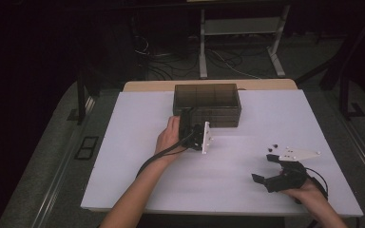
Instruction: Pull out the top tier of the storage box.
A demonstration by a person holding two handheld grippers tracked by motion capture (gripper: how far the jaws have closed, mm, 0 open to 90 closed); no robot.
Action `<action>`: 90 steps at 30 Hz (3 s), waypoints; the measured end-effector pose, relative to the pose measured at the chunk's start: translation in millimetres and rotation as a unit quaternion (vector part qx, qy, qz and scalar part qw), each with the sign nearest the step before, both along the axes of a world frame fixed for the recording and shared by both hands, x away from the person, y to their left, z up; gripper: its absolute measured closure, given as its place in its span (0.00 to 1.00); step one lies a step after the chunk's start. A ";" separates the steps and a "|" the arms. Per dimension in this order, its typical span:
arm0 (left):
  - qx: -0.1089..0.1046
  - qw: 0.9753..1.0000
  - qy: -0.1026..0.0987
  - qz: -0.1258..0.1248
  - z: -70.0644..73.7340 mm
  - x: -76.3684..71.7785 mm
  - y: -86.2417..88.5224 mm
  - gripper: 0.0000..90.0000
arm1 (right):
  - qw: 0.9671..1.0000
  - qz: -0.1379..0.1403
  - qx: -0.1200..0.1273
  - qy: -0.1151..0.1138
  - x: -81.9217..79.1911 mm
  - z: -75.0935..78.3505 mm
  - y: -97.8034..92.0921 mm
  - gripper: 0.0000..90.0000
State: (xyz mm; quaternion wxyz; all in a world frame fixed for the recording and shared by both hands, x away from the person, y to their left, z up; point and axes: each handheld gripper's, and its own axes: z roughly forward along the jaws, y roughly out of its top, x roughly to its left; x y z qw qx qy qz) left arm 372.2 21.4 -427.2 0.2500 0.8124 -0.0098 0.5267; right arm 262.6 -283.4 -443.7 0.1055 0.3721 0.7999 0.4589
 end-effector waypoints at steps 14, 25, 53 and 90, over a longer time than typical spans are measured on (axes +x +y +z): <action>0.037 0.999 -0.031 -0.003 -1.8 2.8 -7.4 0.00 | 1.000 -0.001 0.002 0.002 0.6 -0.3 -0.1 0.01; 0.064 0.996 -0.061 0.005 -7.5 9.6 -14.4 0.01 | 1.000 0.000 0.003 0.002 0.8 -0.1 -0.1 0.01; 0.109 0.990 -0.085 0.006 -12.3 3.9 -18.9 0.38 | 1.000 0.002 0.003 0.001 0.5 -0.1 0.2 0.01; 0.127 0.986 -0.104 0.030 -15.1 7.4 -21.8 0.85 | 1.000 0.002 0.004 0.001 0.4 0.1 -0.1 0.01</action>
